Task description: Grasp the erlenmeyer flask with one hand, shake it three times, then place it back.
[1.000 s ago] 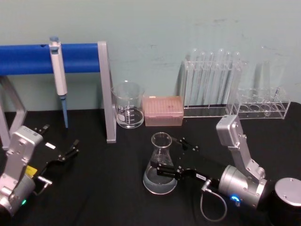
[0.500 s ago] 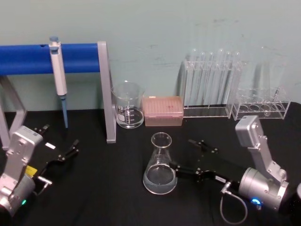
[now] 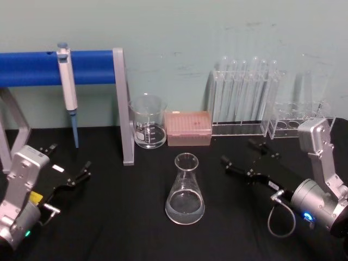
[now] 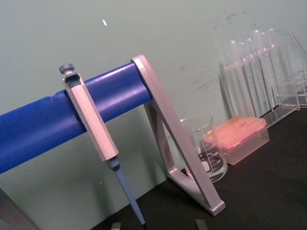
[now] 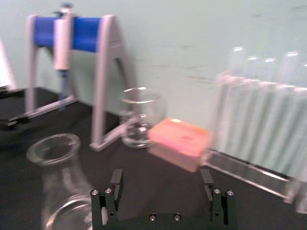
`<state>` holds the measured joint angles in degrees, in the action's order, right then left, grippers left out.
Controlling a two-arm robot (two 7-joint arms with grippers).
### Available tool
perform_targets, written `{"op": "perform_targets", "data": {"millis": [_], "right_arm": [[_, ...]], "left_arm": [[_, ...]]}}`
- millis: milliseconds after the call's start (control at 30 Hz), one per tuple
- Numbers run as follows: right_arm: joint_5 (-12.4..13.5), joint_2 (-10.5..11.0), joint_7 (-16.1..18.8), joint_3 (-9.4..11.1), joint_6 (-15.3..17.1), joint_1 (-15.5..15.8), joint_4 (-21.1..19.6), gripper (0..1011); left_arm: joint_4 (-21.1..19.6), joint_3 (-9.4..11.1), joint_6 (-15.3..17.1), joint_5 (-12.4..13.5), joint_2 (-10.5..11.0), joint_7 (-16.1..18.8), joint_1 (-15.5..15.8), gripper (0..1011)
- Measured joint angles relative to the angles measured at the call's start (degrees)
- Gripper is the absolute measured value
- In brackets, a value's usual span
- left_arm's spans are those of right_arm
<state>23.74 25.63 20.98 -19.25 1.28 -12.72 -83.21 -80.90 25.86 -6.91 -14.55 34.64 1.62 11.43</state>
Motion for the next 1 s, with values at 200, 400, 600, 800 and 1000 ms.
{"op": "perform_targets", "data": {"millis": [200,400,600,800,1000], "right_arm": [[-2.24,-2.93,-5.83,1.95,-0.93,0.71,0.11,1000],[-4.56,-5.83,-9.74,2.65,-2.43,1.48,0.31,1000],[-5.77,-8.48,-11.77,3.08,-2.69,1.98,1.05,1000],[-6.39,-10.35,-13.08,4.02,-2.09,2.0,2.68,1000],[-7.39,-11.52,-13.99,4.83,-1.33,1.77,4.47,1000]], "left_arm": [[0.0,0.0,0.0,0.0,0.0,0.0,0.0,1001],[0.0,0.0,0.0,0.0,0.0,0.0,0.0,1001],[0.0,0.0,0.0,0.0,0.0,0.0,0.0,1001],[0.0,0.0,0.0,0.0,0.0,0.0,0.0,1001],[0.0,0.0,0.0,0.0,0.0,0.0,0.0,1001]]}}
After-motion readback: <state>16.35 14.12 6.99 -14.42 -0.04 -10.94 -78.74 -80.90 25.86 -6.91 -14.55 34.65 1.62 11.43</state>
